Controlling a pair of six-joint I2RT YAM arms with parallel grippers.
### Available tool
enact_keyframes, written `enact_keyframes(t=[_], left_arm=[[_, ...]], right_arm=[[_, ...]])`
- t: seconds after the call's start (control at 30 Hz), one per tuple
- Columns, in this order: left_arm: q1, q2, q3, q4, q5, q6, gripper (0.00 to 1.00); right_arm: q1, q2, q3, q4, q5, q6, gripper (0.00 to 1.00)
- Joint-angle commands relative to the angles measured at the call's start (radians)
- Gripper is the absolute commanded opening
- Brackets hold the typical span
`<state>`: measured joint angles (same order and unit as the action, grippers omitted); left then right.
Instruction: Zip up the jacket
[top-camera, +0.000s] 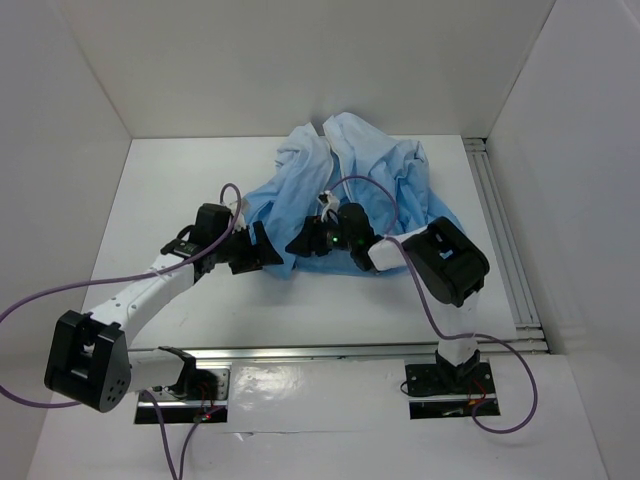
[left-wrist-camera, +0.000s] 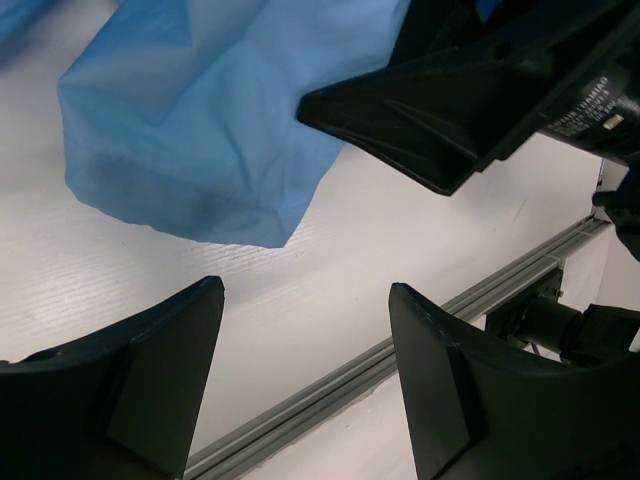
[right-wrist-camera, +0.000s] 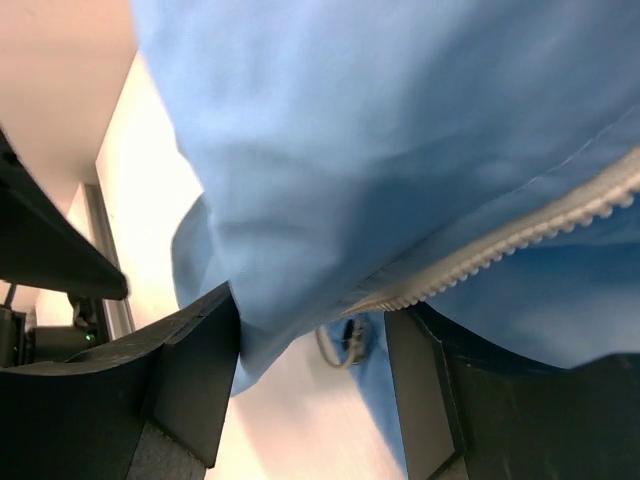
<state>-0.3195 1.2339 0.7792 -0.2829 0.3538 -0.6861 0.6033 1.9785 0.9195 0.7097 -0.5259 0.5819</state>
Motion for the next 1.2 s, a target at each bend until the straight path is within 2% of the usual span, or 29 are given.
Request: enact_keyframes(t=[0.0,0.17,0.37,0.43,0.47,0.5,0.53,0.57,0.6,0.67,0.73,0.8,0.9,0.93,1.03,1.17], left_arm=[[-0.004,-0.028,-0.001,0.025,-0.001,-0.007,0.8],[-0.004,-0.037,-0.001,0.045,0.008,-0.02,0.8],[-0.004,-0.017,-0.001,0.064,0.066,-0.02,0.8],[-0.004,0.004,-0.001,0.074,0.08,-0.02,0.8],[-0.004,0.004,-0.011,0.088,0.08,-0.02,0.8],[-0.004,0.004,-0.02,0.097,0.106,-0.029,0.8],[-0.004,0.015,-0.02,0.109,0.117,-0.039,0.8],[-0.004,0.015,-0.029,0.11,0.117,-0.049,0.8],[-0.004,0.015,-0.029,0.12,0.138,-0.059,0.81],[-0.004,-0.008,-0.064,0.146,0.16,-0.102,0.82],[-0.004,-0.022,-0.086,0.197,0.217,-0.128,0.86],[-0.004,-0.022,-0.086,0.208,0.232,-0.128,0.9],[-0.048,0.009,0.016,0.047,0.084,-0.003,0.91],[-0.061,0.019,0.04,0.015,-0.008,0.026,0.91],[-0.107,0.033,0.104,-0.044,-0.114,0.124,0.93],[-0.127,0.116,0.186,-0.105,-0.125,0.21,0.93]], right_arm=[[0.029,-0.137,-0.034,0.033,0.09,-0.013,0.64],[0.067,-0.283,-0.132,-0.03,0.255,-0.022,0.64],[0.078,-0.394,-0.189,-0.05,0.307,-0.023,0.64],[0.078,-0.394,-0.189,-0.05,0.296,-0.024,0.58],[0.078,-0.383,-0.179,-0.05,0.284,-0.024,0.5],[0.078,-0.374,-0.163,-0.05,0.283,-0.033,0.47],[0.078,-0.36,-0.154,-0.059,0.27,-0.033,0.37],[0.078,-0.36,-0.154,-0.059,0.261,-0.033,0.37],[0.078,-0.36,-0.143,-0.07,0.26,-0.033,0.27],[0.078,-0.369,-0.143,-0.081,0.26,-0.033,0.15],[0.078,-0.385,-0.143,-0.11,0.271,-0.033,0.08],[0.078,-0.397,-0.133,-0.14,0.271,-0.045,0.07],[0.069,-0.415,-0.122,-0.196,0.228,-0.069,0.07],[0.059,-0.415,-0.111,-0.223,0.219,-0.079,0.07],[0.05,-0.438,-0.102,-0.256,0.181,-0.079,0.07],[0.041,-0.457,-0.08,-0.305,0.116,-0.079,0.07]])
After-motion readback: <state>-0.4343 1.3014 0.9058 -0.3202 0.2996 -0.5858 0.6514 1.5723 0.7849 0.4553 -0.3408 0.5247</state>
